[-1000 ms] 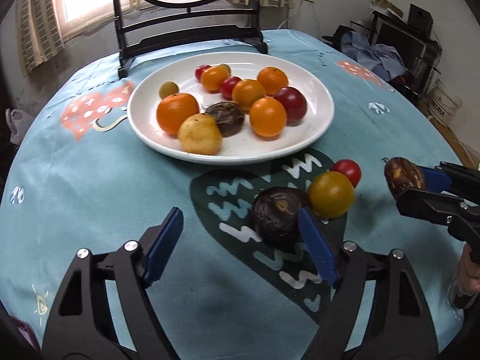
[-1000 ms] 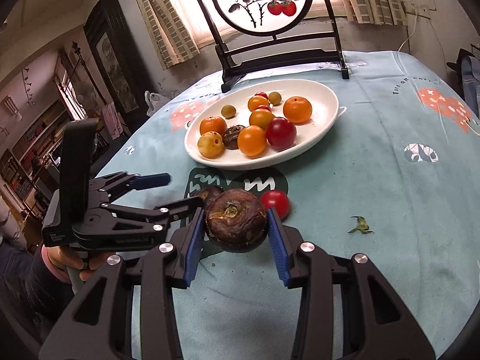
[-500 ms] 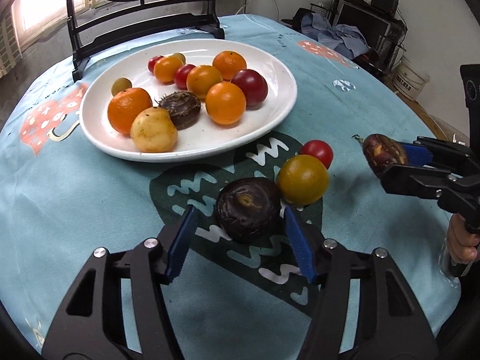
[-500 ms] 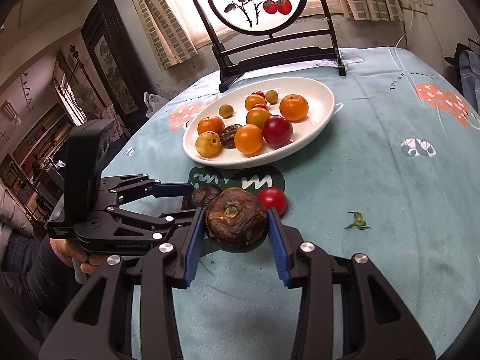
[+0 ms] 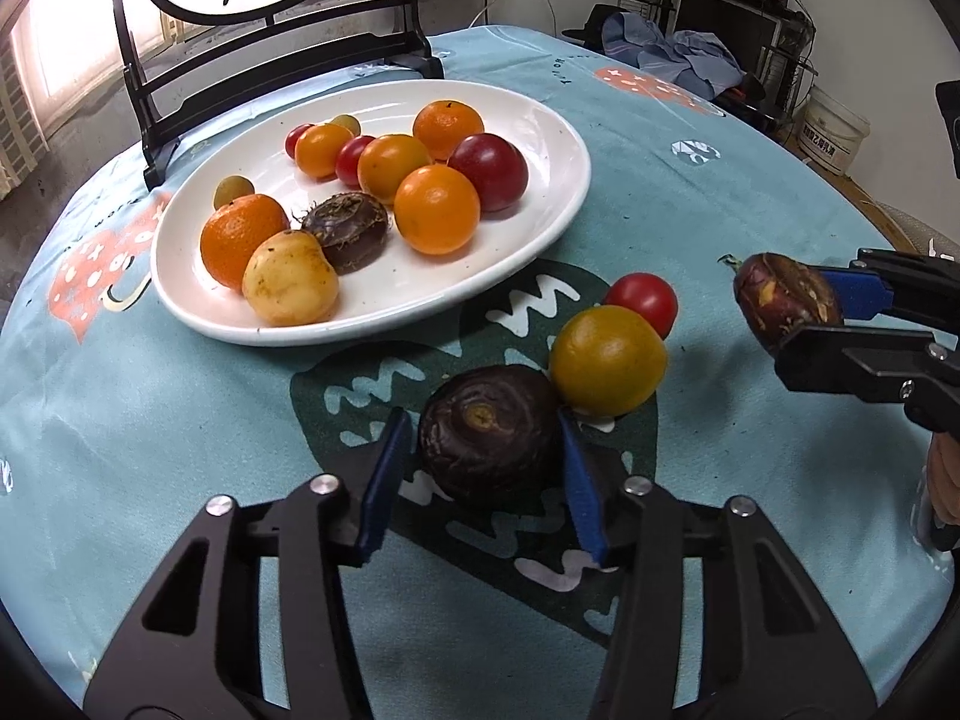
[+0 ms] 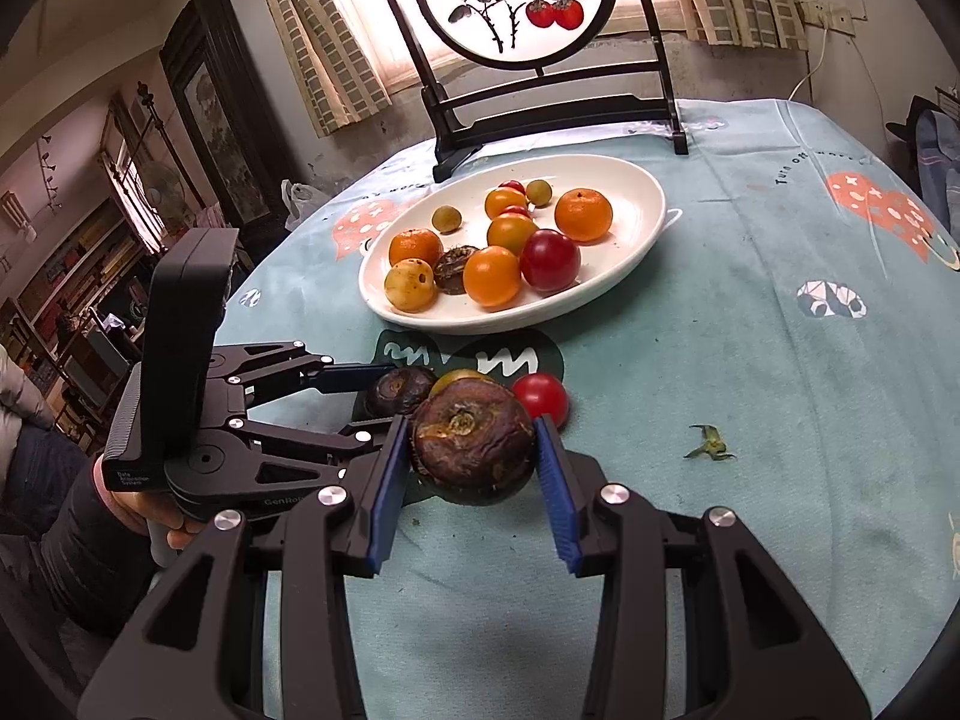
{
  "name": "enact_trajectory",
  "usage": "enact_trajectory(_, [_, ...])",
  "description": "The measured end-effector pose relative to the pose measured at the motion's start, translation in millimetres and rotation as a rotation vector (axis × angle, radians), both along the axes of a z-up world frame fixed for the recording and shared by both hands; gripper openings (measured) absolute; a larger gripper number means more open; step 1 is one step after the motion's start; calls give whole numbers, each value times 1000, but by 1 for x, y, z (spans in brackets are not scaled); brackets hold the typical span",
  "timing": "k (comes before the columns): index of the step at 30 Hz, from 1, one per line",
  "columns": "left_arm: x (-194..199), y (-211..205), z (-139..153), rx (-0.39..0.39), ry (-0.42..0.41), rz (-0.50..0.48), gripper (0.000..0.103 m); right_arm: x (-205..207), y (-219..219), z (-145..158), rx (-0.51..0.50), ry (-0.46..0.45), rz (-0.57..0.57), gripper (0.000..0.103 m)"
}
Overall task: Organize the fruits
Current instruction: 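Grasp the dark brown fruit with the right tool while the left tool grasps another dark brown fruit, then carry both dark brown fruits onto the plate and open both tools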
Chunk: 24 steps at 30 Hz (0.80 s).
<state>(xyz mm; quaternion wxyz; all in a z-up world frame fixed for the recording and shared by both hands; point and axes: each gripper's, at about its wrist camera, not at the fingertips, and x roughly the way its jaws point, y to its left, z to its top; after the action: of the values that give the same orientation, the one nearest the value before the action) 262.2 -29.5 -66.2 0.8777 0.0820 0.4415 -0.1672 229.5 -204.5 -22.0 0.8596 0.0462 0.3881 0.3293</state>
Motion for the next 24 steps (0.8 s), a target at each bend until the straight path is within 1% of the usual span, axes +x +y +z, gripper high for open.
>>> enact_trajectory(1, [-1,0,0,-1,-2,1,45,0,0,0,-2,-2,-2,42])
enact_trajectory(6, [-5,0,1,-3,-6,25,45,2,-2,-1,-8,-5,-15,42])
enact_trajectory(11, [-15,4,4,-35,-8,52,44,2,-4,-3,-18,-6,-29,42])
enact_trajectory(16, [-30,10,15,-79,-44,77,44,2,-1,-7,-33,-5,-18,42])
enact_trajectory(19, [-39,15,23,-113,-63,91,44,-1,2,-7,-27,-15,5,42])
enact_trajectory(24, [-43,25,37,-154,-104,144,44,-3,8,-2,27,-11,33,42])
